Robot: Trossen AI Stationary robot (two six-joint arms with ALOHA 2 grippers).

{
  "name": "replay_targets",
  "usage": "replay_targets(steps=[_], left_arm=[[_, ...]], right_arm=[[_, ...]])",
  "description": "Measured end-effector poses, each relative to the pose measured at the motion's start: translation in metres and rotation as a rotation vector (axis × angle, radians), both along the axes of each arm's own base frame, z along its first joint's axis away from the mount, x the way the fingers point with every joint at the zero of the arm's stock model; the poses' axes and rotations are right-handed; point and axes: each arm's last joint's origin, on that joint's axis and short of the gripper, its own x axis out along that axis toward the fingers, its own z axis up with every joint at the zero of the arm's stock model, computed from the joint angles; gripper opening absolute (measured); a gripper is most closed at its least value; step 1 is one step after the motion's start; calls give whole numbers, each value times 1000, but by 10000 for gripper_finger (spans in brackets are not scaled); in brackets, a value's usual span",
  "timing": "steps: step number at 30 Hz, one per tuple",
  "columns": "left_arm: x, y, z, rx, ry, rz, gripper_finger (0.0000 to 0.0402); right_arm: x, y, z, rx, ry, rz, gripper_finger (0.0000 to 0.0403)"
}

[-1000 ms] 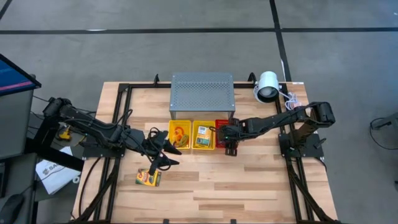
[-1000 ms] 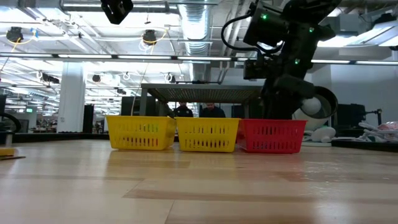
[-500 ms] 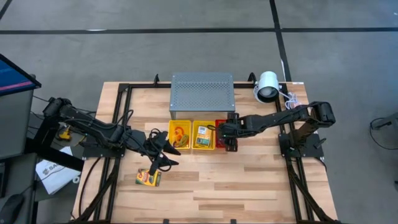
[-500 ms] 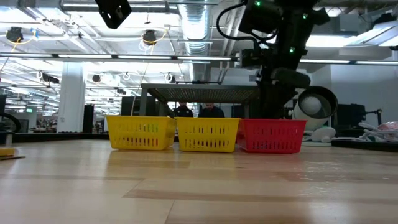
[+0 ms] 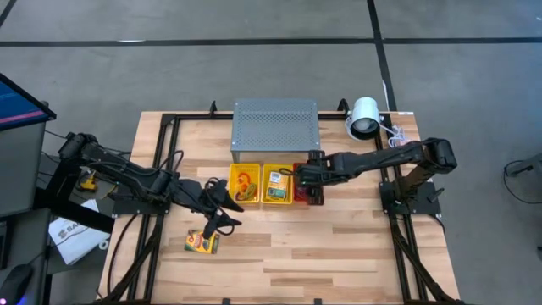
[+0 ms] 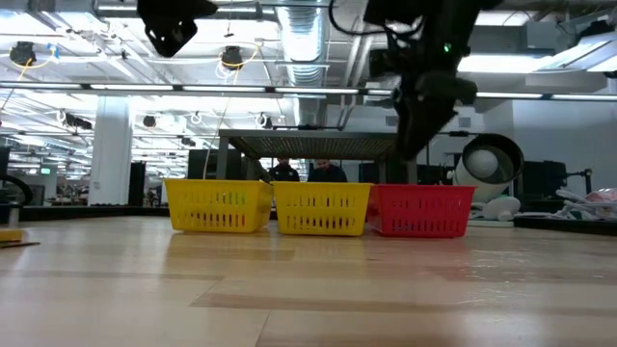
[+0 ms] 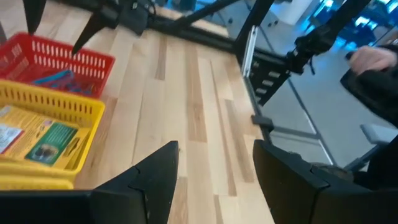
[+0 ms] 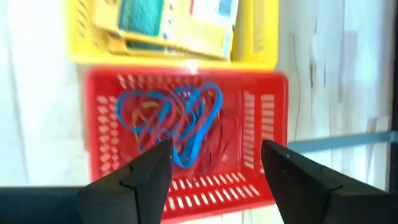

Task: Pick & Place Office Desk Supplies
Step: Put the yellow crayon box into the right yellow bin

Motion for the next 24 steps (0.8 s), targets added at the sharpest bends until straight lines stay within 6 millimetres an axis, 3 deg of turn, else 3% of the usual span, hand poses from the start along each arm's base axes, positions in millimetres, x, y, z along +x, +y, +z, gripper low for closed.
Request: replay_targets(steps=[6, 13, 24], left_arm=[[-1, -1, -3, 6, 28, -3, 204], [-5, 0, -10, 38, 111, -9, 204], [-25, -23, -23, 22, 291, -189, 204]], right_arm=[[13, 16, 24, 8, -108, 50, 235], [32, 50, 55, 81, -345, 210, 235], [45, 97, 79, 231, -683, 330, 235]])
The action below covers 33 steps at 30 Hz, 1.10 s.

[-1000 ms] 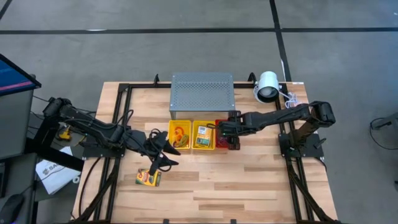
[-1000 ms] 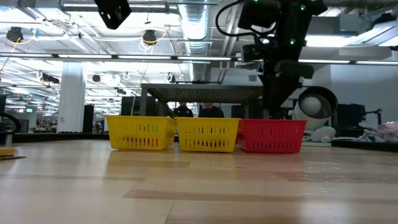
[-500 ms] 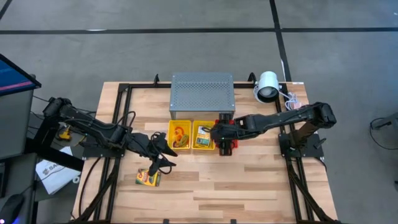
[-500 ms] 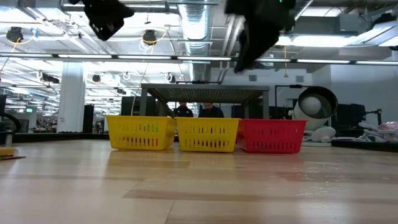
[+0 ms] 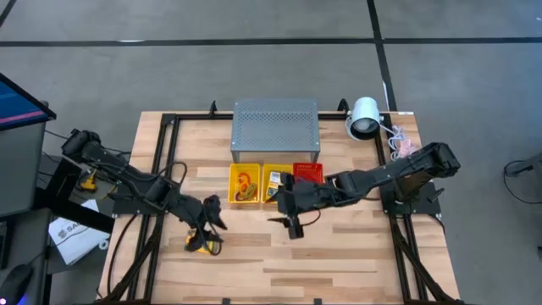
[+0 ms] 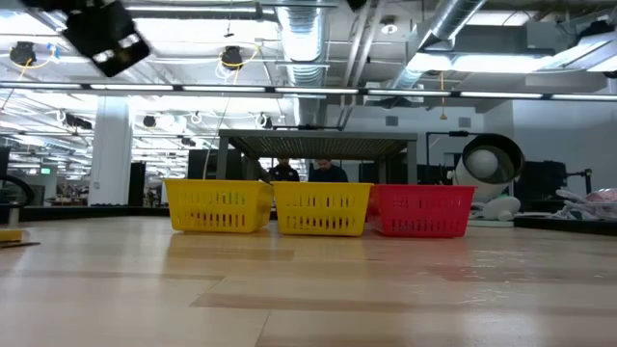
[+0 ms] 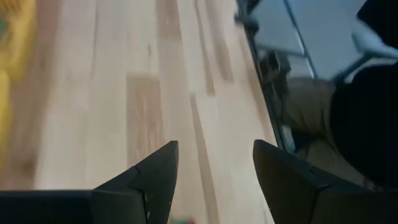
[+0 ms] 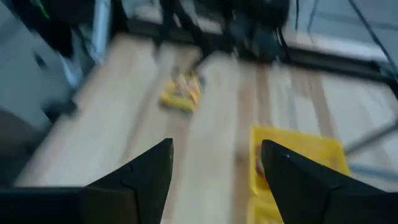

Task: Pick & Place Office Desk Supplies
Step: Put the yellow crayon box into the right yellow bin

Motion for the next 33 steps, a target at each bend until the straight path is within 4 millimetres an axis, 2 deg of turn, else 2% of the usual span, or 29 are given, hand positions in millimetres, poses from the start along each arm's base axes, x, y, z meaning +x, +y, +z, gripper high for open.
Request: replay_targets(steps=[8, 13, 17, 22, 26, 30, 33], left_arm=[[-24, -15, -13, -11, 227, 5, 204], [-39, -19, -21, 19, 364, 25, 204], [-47, -20, -24, 28, 440, 58, 204], [-50, -23, -25, 0, 468, 97, 204], [-46, -25, -28, -3, 471, 96, 204], [-37, -33, -34, -30, 466, 86, 204], [-32, -36, -42, -54, 533, 67, 209]], right_arm=[[-5, 47, 25, 104, -262, 122, 235], [-12, 65, 30, 127, -321, 167, 235], [-10, 74, 12, 131, -353, 183, 235], [10, 86, -20, 128, -361, 189, 235], [26, 91, -51, 117, -345, 186, 235], [38, 92, -68, 123, -375, 177, 235], [43, 90, -79, 101, -362, 174, 235]])
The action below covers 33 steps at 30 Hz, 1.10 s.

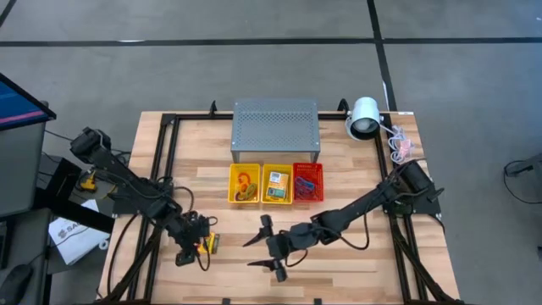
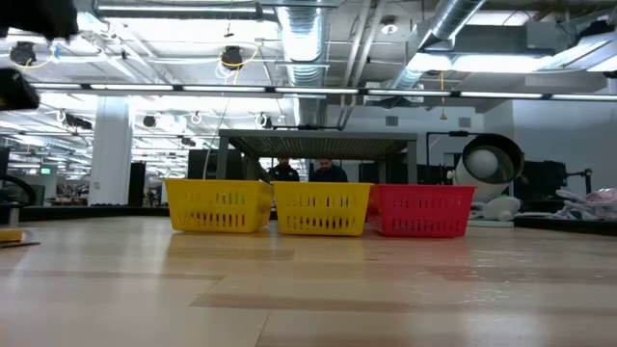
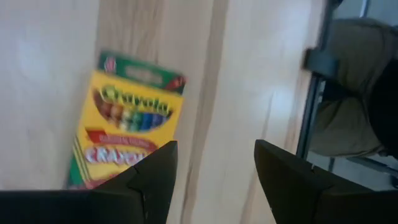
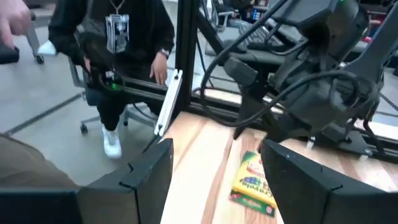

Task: Pick & Place Office Desk Supplies
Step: Put the yellow crayon box into the right yellow bin

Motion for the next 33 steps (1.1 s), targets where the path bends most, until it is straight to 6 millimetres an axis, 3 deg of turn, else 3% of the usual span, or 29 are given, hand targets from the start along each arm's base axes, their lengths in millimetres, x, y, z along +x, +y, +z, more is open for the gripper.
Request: replay_targets(steps=[13, 19, 26, 33], left_arm=[[2, 7, -34, 140, 299, 79, 292], [10, 10, -41, 170, 280, -9, 311], [10, 13, -35, 160, 232, -53, 310], [12, 17, -34, 288, 140, -51, 304]], right_arm=[[2, -5, -8, -39, 57, 18, 235], [1, -5, -10, -52, 79, 20, 235], [1, -6, -13, -62, 102, 19, 235], [2, -8, -14, -73, 109, 15, 235]])
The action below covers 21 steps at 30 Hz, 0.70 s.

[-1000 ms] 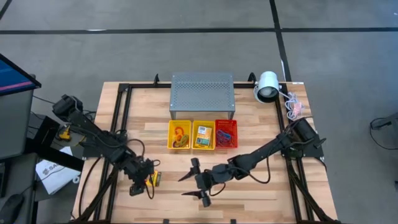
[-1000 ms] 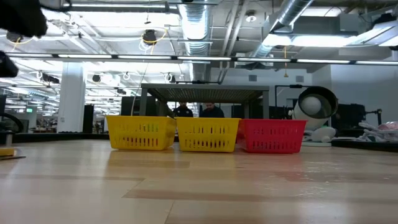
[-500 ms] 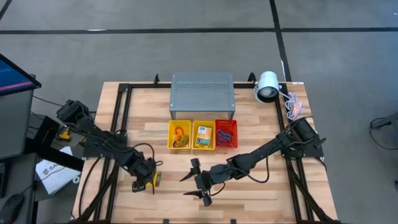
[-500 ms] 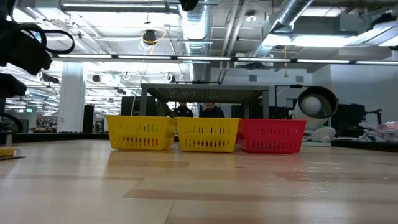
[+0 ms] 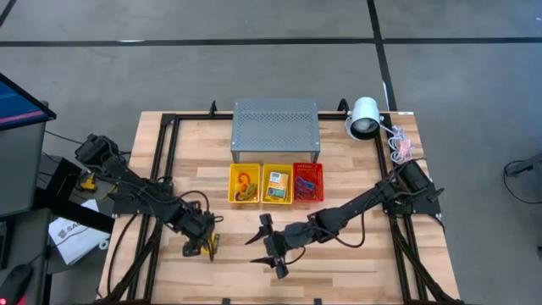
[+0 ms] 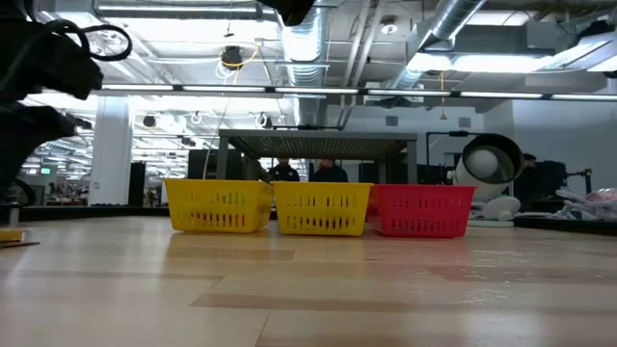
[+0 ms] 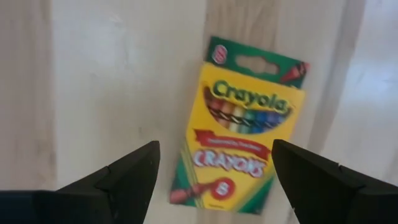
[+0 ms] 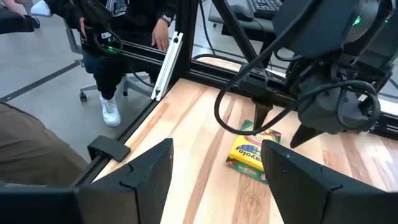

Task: Pick & Place Office Desk Supplies
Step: Put the yellow crayon box into the right yellow bin

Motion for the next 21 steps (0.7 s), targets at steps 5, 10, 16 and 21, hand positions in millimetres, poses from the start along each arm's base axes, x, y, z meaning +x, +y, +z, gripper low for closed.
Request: replay_targets(steps=[5, 10, 16, 21], left_arm=[[1, 1, 0, 31, -20, 2, 305], [1, 1, 0, 28, -23, 6, 308], [1, -1, -16, -12, -26, 2, 308], [-4, 2, -27, -53, 13, 13, 309]], right_arm=[[0, 0, -1, -3, 6, 1, 235], [0, 0, -1, -3, 6, 2, 235], [0, 0, -1, 2, 8, 1, 235], [-1, 2, -1, 19, 23, 33, 235]])
